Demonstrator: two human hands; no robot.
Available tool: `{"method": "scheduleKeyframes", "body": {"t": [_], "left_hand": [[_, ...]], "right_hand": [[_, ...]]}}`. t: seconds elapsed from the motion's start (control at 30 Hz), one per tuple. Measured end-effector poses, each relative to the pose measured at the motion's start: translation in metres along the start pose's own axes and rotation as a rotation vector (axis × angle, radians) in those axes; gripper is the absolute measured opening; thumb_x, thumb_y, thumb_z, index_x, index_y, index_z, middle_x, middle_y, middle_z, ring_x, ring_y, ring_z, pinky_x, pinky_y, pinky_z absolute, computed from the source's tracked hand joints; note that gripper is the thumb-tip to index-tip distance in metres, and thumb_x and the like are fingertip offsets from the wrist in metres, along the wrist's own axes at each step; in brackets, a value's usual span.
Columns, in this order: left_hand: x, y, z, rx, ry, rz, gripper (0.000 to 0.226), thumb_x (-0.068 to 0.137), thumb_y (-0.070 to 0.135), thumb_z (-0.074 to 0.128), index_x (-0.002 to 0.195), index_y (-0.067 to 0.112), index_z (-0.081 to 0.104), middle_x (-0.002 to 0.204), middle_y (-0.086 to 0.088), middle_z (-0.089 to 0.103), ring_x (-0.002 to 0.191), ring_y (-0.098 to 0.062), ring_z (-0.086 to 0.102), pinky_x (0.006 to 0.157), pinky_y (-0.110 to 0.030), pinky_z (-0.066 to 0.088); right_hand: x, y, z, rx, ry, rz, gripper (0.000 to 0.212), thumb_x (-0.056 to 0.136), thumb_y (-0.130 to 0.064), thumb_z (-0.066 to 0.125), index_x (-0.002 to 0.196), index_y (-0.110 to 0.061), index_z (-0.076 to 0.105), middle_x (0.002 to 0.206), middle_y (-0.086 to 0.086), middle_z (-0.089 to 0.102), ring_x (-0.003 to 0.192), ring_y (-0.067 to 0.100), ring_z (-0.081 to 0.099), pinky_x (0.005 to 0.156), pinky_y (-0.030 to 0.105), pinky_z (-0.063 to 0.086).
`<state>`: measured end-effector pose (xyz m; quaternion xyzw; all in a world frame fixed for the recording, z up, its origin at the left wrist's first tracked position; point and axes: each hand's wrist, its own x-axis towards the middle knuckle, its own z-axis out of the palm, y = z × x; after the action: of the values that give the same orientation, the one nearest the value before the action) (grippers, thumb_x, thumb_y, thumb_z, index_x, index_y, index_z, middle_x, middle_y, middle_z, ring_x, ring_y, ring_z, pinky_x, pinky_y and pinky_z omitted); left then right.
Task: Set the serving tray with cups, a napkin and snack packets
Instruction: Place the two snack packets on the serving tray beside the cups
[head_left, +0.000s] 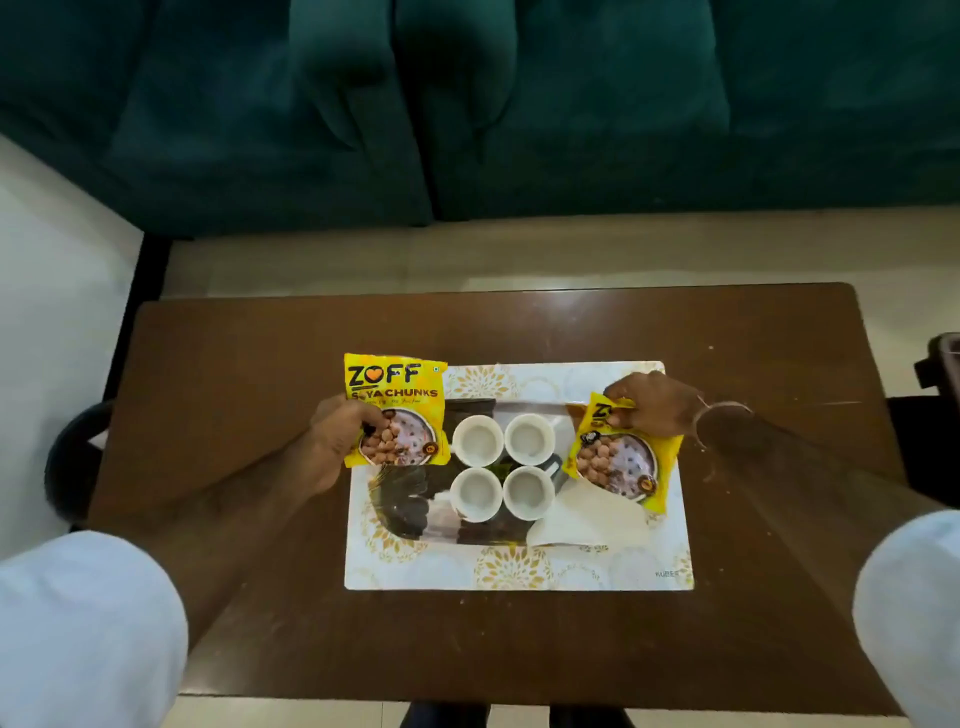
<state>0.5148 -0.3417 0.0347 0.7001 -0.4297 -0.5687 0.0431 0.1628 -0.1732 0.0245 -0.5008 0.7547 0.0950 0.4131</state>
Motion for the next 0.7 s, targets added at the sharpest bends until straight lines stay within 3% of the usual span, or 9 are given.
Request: {"method": "scheduleKeyframes", "body": {"t": [0.07, 0.2, 0.33, 0.43, 0.53, 0.63, 0.7], "left_hand": [[0.004, -0.020, -0.006, 0.020, 0.007, -0.020, 0.032, 0.058, 0.003, 0.072, 0.088, -0.006, 0.069, 0.088, -0.020, 0.071, 0.081, -0.034, 0.066, 0.079, -0.055, 0.055], [0.002, -0.048, -0.007, 0.055, 0.068, -0.004, 0.012, 0.060, 0.001, 0.071, 0.068, 0.009, 0.067, 0.066, -0.002, 0.066, 0.066, -0.026, 0.059, 0.060, -0.030, 0.045], [-0.002, -0.062, -0.006, 0.119, 0.036, 0.063, 0.011, 0.049, 0.011, 0.064, 0.059, 0.012, 0.061, 0.050, 0.009, 0.060, 0.054, -0.020, 0.054, 0.055, -0.027, 0.042], [-0.001, -0.070, -0.006, 0.209, -0.002, 0.109, 0.026, 0.049, 0.014, 0.066, 0.075, 0.013, 0.067, 0.068, 0.002, 0.071, 0.063, -0.023, 0.064, 0.061, -0.031, 0.047], [-0.002, -0.076, -0.002, 0.302, -0.001, 0.143, 0.032, 0.058, 0.016, 0.074, 0.088, 0.022, 0.065, 0.078, 0.004, 0.073, 0.072, -0.019, 0.068, 0.060, -0.025, 0.045], [-0.003, -0.082, 0.006, 0.450, 0.030, 0.295, 0.039, 0.066, 0.021, 0.081, 0.097, 0.029, 0.059, 0.086, 0.008, 0.067, 0.077, -0.017, 0.063, 0.057, -0.022, 0.041], [-0.001, -0.086, 0.009, 0.498, 0.068, 0.372, 0.049, 0.068, 0.025, 0.083, 0.109, 0.025, 0.056, 0.099, 0.001, 0.064, 0.087, -0.020, 0.062, 0.063, -0.027, 0.047]], "right_hand": [[0.003, -0.001, 0.016, -0.013, -0.055, 0.033, 0.049, 0.093, -0.034, 0.062, 0.139, -0.019, 0.054, 0.145, 0.008, 0.053, 0.133, 0.030, 0.048, 0.107, 0.035, 0.037], [0.004, -0.004, 0.037, -0.012, -0.077, 0.074, 0.053, 0.091, -0.036, 0.065, 0.140, -0.022, 0.053, 0.143, 0.010, 0.053, 0.129, 0.029, 0.051, 0.104, 0.036, 0.041], [0.007, -0.015, 0.043, -0.063, -0.066, 0.041, 0.053, 0.087, -0.039, 0.067, 0.137, -0.023, 0.057, 0.137, 0.012, 0.058, 0.123, 0.031, 0.057, 0.101, 0.037, 0.046], [0.007, -0.025, 0.041, -0.104, -0.061, 0.014, 0.049, 0.083, -0.040, 0.070, 0.129, -0.025, 0.064, 0.124, 0.013, 0.065, 0.109, 0.031, 0.063, 0.086, 0.034, 0.049], [0.008, -0.031, 0.043, -0.143, -0.019, -0.003, 0.043, 0.079, -0.041, 0.072, 0.118, -0.025, 0.068, 0.110, 0.013, 0.069, 0.095, 0.030, 0.066, 0.072, 0.031, 0.046], [0.003, -0.038, 0.045, -0.148, 0.040, -0.001, 0.052, 0.078, -0.041, 0.073, 0.127, -0.027, 0.061, 0.112, 0.011, 0.068, 0.097, 0.032, 0.066, 0.076, 0.036, 0.054], [-0.001, -0.041, 0.048, -0.146, 0.090, -0.013, 0.057, 0.078, -0.039, 0.073, 0.131, -0.026, 0.057, 0.114, 0.010, 0.066, 0.102, 0.032, 0.064, 0.081, 0.040, 0.055]]}}
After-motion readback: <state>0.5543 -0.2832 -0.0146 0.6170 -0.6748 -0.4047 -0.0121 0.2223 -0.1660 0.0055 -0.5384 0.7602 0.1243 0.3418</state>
